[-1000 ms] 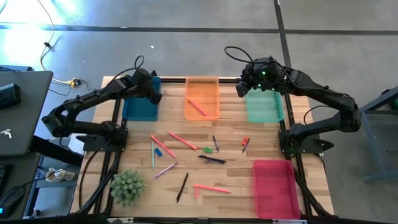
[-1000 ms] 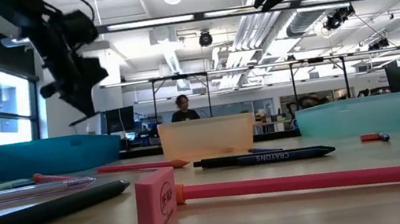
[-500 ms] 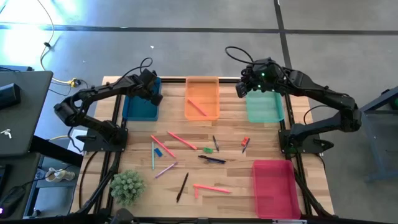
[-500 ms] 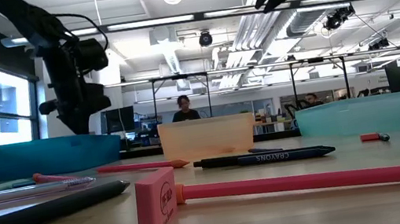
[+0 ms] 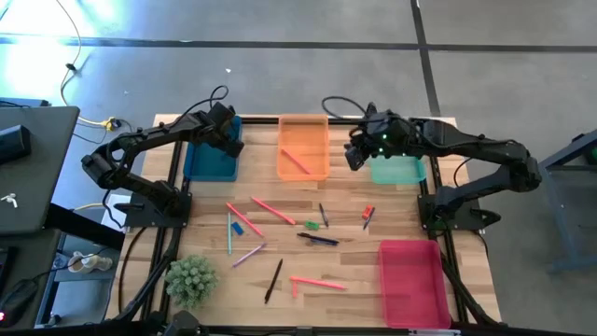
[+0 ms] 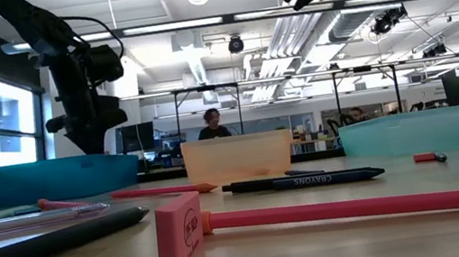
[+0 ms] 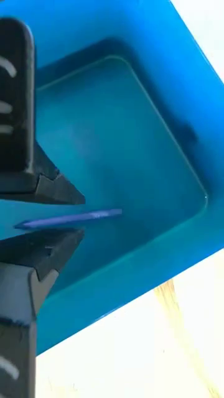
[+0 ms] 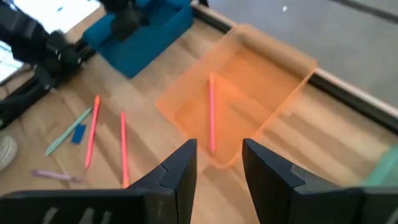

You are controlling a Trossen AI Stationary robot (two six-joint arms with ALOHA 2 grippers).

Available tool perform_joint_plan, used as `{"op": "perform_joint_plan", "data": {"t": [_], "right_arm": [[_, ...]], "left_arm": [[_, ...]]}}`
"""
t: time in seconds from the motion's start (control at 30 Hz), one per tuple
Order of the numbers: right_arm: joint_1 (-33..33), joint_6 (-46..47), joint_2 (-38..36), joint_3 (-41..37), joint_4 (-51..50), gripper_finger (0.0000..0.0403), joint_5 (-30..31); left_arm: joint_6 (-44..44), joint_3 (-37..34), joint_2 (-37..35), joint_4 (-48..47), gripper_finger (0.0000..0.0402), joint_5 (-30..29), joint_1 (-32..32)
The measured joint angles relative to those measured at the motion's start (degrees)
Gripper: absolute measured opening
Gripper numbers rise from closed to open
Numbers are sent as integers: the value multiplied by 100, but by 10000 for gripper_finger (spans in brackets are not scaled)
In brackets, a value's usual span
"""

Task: Sort crayons/erasers/pens/pencils in bins
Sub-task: Put the green eraser into the green bin

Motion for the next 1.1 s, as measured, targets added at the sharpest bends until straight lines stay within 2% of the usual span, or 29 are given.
{"op": "perform_joint_plan", "data": {"t": [0.2, 0.37, 0.53, 0.73, 0.97, 1.1], "right_arm": [[432, 71, 218, 0, -84, 121, 16], [713, 13, 484, 0, -160, 121, 17], [977, -231, 779, 0, -162, 121, 18], [1185, -287, 1126, 0, -156, 121, 18], [1332, -289, 1433, 0, -140, 121, 19], [1346, -248, 1583, 0, -130, 121, -45]], "left_arm": [[0, 27, -23, -51, 106, 58, 0], [124, 456, -23, -646, 126, 263, 0], [236, 1160, -59, -1335, 127, 438, -11], [365, 1905, -264, -1845, 122, 944, -31], [209, 1985, -1000, -1965, 122, 1556, -251], [31, 1975, -1396, -2073, 119, 1573, -611]]}}
